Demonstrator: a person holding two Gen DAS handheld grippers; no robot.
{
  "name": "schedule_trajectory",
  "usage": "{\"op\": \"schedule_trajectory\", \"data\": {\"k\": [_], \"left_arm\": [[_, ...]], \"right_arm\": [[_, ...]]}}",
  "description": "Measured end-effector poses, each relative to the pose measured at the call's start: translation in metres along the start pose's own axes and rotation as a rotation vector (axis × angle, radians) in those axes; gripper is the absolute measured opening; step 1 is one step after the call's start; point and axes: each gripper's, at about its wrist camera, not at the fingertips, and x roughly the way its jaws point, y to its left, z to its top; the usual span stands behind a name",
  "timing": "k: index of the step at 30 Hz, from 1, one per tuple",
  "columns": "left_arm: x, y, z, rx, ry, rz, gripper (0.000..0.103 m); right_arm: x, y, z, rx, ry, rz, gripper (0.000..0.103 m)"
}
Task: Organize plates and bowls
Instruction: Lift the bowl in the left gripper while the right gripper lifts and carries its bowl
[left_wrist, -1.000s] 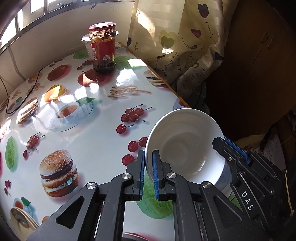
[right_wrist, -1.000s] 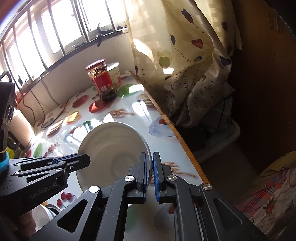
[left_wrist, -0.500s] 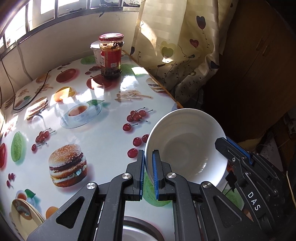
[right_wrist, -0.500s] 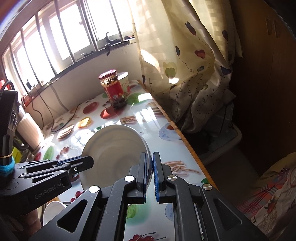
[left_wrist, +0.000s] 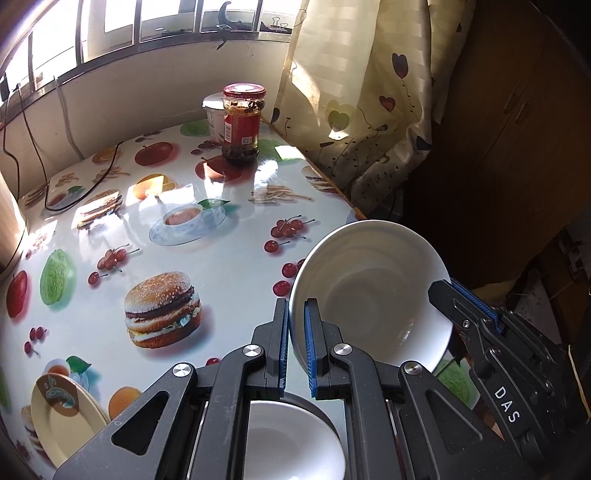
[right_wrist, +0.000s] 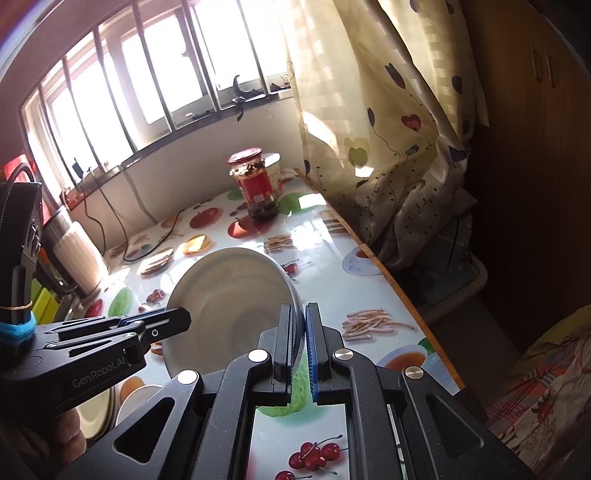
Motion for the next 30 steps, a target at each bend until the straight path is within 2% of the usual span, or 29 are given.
{"op": "schedule_trajectory", "data": {"k": [14, 30], "left_arm": [[-0.037, 0.017, -0.025, -0.031, -0.047, 0.007, 0.008], [-0.059, 0.039, -0.056, -0.075, -0.068, 0.023, 0.008]], "right_arm": [[-0.026, 0.029, -0.015, -0.024, -0.022, 0.029, 0.008], [-0.042, 0.055, -0.041, -0.045, -0.011, 0.073, 0.008]]}}
